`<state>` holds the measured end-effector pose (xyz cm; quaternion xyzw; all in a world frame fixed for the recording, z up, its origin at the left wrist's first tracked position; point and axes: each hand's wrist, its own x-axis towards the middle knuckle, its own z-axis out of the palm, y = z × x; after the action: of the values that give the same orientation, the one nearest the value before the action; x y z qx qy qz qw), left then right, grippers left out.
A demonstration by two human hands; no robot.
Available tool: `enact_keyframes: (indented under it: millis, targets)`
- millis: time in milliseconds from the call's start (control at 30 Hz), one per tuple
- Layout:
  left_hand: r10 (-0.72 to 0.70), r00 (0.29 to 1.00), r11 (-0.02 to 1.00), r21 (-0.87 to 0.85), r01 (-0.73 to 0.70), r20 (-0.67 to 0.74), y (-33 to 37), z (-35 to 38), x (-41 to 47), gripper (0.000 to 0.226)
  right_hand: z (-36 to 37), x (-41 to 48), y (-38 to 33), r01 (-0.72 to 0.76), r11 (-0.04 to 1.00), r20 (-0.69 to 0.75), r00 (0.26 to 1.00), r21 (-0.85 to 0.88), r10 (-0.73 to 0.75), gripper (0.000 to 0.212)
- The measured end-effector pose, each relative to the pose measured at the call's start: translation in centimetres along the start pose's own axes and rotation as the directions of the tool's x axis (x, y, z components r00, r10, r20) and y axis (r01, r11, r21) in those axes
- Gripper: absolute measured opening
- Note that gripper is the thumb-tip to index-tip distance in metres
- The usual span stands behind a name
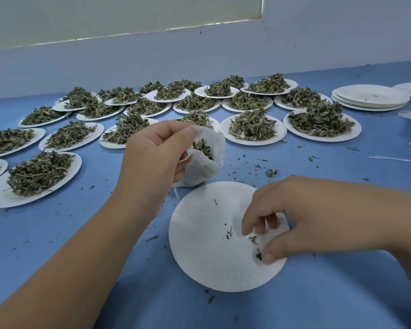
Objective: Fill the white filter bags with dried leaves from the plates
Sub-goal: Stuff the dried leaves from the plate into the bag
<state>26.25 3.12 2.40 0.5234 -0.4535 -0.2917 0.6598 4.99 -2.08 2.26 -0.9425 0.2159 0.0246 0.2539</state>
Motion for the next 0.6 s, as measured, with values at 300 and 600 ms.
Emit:
enact_keyframes:
  millis: [300, 600]
  targets:
    - [0.008, 1.000, 1.000, 0.017, -0.008, -0.004, -0.1, 0.0, 0.1, 0.014, 1.3, 0.8, -0.9, -0.017, 0.997, -0.091, 0.996, -0.074, 0.011, 0.010]
    - [0.006, 1.000, 1.000, 0.001, -0.006, 0.001, 0.0, 0.1, 0.0, 0.028, -0.6, -0.2, -0.4, -0.094, 0.995, -0.112, 0.990, -0.045, 0.089, 0.013]
